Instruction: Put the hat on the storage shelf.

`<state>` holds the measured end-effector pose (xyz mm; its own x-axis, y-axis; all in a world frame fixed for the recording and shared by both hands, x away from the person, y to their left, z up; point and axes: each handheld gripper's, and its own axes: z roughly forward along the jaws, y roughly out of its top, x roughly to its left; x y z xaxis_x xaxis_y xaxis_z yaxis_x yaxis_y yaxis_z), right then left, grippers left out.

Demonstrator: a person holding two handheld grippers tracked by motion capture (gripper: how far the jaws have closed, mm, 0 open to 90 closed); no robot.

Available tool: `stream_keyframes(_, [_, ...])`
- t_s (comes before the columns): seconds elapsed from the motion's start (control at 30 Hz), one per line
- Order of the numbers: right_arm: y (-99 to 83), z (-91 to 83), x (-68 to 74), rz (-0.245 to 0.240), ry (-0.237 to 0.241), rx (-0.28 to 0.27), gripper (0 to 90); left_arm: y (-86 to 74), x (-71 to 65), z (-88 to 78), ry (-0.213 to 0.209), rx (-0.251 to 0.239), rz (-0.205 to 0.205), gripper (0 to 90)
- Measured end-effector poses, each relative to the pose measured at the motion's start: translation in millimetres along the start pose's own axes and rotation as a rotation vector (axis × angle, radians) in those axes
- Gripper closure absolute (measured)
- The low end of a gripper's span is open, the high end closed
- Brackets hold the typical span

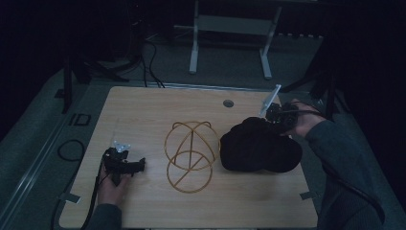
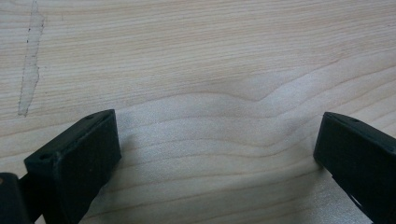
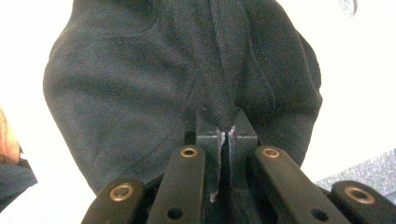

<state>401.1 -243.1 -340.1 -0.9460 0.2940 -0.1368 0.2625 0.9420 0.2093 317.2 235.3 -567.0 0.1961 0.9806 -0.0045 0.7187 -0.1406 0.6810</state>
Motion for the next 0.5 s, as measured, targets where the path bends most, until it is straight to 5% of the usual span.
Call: stream_keyframes(0.5, [4.6,-24.3,1.1,-0.016,-0.018,-0.02,86.6,0.0,0.0,0.0,0.0,0.001,0.0,0.1])
